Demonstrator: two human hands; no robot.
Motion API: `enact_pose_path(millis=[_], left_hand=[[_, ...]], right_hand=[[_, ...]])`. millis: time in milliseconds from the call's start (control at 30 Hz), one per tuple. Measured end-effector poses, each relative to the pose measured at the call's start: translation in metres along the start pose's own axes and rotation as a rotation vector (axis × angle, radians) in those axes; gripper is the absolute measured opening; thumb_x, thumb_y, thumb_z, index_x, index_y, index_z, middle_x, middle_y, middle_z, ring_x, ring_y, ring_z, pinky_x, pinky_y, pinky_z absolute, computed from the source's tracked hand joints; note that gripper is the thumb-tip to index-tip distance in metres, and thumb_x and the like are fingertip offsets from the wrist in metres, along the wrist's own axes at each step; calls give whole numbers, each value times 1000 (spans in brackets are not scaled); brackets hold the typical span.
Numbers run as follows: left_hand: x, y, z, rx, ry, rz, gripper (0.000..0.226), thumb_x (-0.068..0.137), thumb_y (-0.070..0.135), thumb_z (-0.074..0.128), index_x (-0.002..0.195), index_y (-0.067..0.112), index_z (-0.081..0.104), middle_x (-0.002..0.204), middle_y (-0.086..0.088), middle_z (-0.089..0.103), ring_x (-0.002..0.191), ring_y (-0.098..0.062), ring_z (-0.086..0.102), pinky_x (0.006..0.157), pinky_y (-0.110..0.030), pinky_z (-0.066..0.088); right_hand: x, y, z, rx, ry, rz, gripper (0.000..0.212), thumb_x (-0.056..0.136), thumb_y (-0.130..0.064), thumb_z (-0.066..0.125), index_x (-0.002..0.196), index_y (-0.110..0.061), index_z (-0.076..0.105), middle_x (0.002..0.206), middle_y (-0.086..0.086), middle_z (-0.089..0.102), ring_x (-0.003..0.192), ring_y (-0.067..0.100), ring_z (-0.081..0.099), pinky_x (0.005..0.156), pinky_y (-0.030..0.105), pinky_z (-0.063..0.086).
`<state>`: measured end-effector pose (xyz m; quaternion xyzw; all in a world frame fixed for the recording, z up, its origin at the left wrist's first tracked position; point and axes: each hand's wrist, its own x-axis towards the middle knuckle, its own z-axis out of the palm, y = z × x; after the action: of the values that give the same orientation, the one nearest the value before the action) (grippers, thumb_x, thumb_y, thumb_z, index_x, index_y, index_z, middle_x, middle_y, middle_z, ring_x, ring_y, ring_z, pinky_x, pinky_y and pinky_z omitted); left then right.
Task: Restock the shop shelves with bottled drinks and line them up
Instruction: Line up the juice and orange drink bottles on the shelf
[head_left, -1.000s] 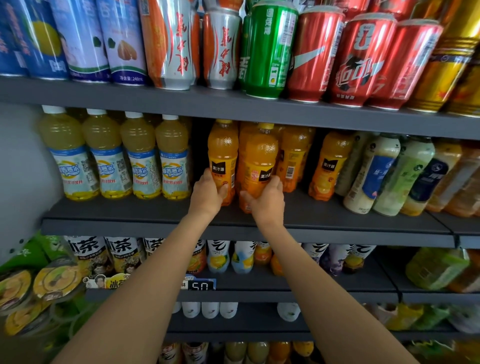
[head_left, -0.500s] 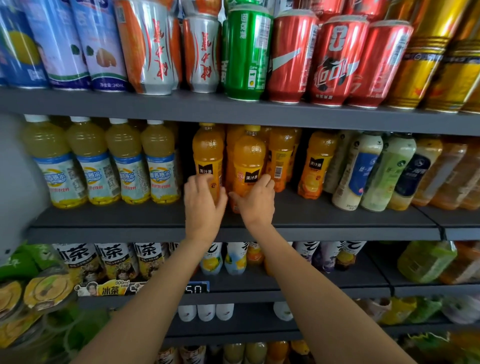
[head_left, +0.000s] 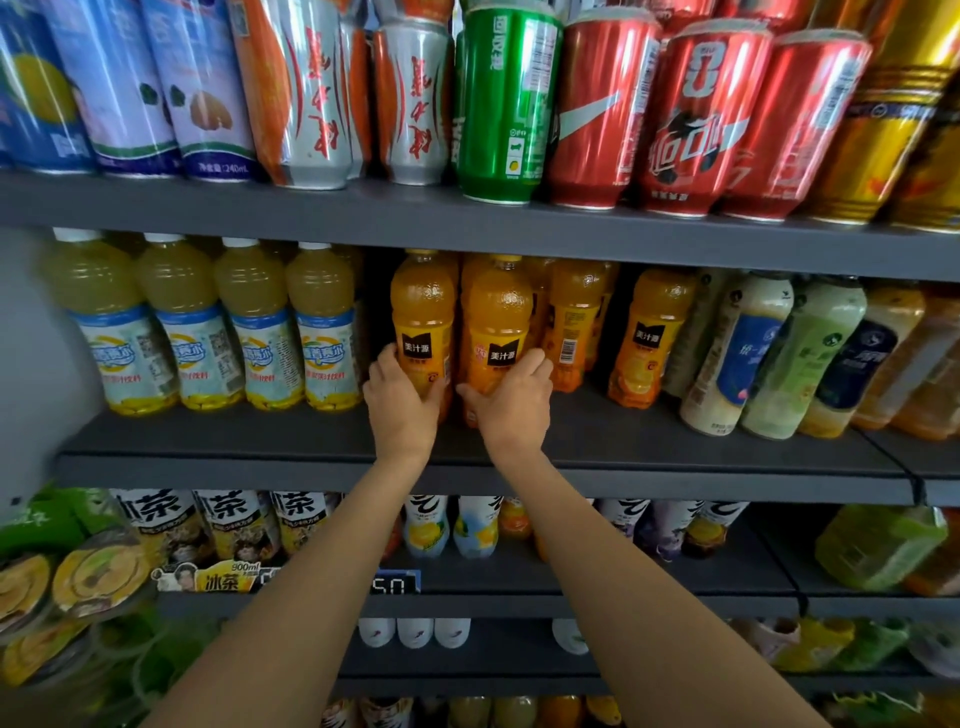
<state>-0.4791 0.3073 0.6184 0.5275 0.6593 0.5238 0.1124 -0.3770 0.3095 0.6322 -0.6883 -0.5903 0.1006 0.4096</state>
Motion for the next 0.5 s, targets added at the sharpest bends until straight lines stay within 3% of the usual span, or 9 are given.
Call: enact_pose_path(millis=[200, 300, 400, 500], left_hand=[[5, -2, -2, 36, -6, 36, 62, 78, 20, 72, 128, 4, 39, 126, -16, 45, 120, -31, 42, 99, -38, 36], [4, -2, -1, 31, 9, 33, 60, 77, 18, 72, 126, 4, 39, 125, -16, 45, 119, -31, 41, 98, -38, 36], [5, -6, -1, 25, 9, 52, 61, 77, 19, 72, 125, 3, 40, 125, -17, 45, 118, -32, 42, 97, -39, 38], [5, -5, -2, 28, 9, 52, 61, 77, 20, 72, 126, 3, 40, 125, -17, 45, 118, -32, 42, 97, -38, 37]], right_hand=[[9, -8, 13, -65, 7, 42, 75, 74, -39, 75, 124, -5, 30, 127, 13, 38, 120, 30, 43, 94, 41, 46], [7, -2, 11, -26, -64, 7, 78, 76, -38, 73, 130, -4, 28, 131, 14, 39, 124, 32, 39, 99, 43, 41], [5, 7, 7, 80, -122, -65, 71, 82, -29, 69, 136, -5, 30, 135, 14, 45, 125, 33, 39, 100, 44, 38], [1, 4, 8, 54, -59, -51, 64, 82, -28, 69, 130, -5, 33, 133, 14, 46, 123, 33, 40, 97, 42, 39]])
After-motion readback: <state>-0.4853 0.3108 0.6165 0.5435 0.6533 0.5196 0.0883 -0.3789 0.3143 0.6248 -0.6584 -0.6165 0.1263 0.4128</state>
